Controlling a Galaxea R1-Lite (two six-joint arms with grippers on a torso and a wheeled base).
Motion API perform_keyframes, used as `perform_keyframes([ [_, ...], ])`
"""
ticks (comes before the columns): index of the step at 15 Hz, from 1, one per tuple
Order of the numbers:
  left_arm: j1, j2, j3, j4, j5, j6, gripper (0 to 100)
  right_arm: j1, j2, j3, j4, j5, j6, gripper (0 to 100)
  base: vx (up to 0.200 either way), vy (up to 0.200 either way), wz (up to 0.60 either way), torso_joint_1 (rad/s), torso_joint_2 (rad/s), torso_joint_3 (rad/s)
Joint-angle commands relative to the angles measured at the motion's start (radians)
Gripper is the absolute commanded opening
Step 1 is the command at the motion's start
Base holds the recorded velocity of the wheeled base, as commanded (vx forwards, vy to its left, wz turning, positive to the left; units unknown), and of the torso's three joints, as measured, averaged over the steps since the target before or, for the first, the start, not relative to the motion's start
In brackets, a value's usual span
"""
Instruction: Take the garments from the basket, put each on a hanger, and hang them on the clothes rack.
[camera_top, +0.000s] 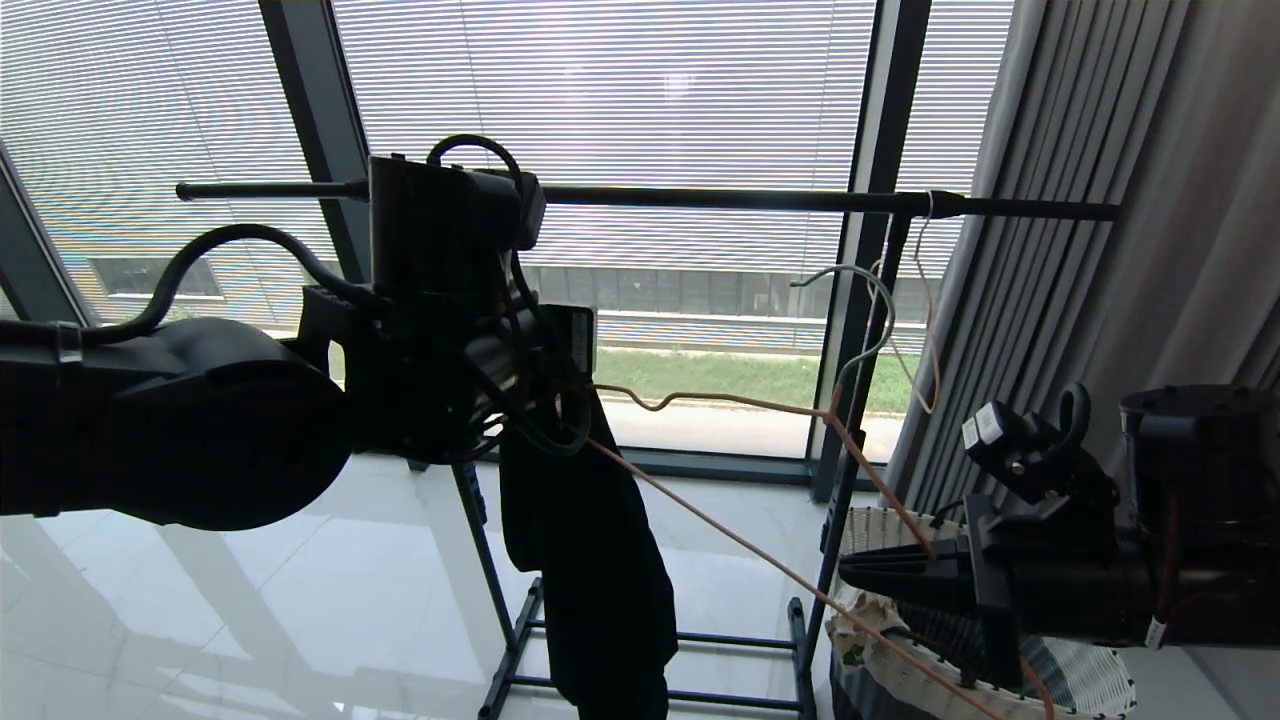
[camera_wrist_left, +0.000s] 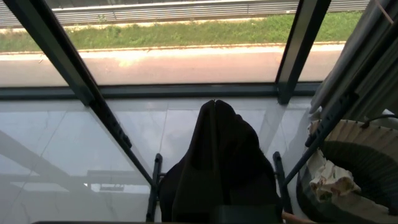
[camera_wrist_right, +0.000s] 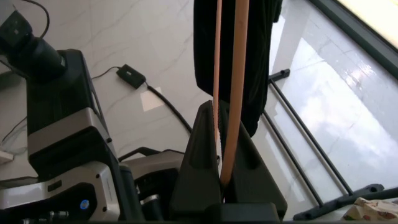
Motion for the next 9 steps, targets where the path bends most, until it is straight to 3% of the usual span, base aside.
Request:
perform_keyframes([
  [1, -0.004, 0.015, 0.000, 0.000, 0.007, -0.002, 0, -0.004, 0.014, -0.030, -0.001, -0.018, 0.002, 0, 0.000, 0.000, 0.00, 0.000, 0.00, 0.000],
  [9, -0.084, 0.015, -0.005, 0.000, 0.013, -0.002, 0, 0.021, 0.018, -0.044, 0.001, -0.030, -0.007, 0, 0.000, 0.000, 0.00, 0.000, 0.00, 0.000],
])
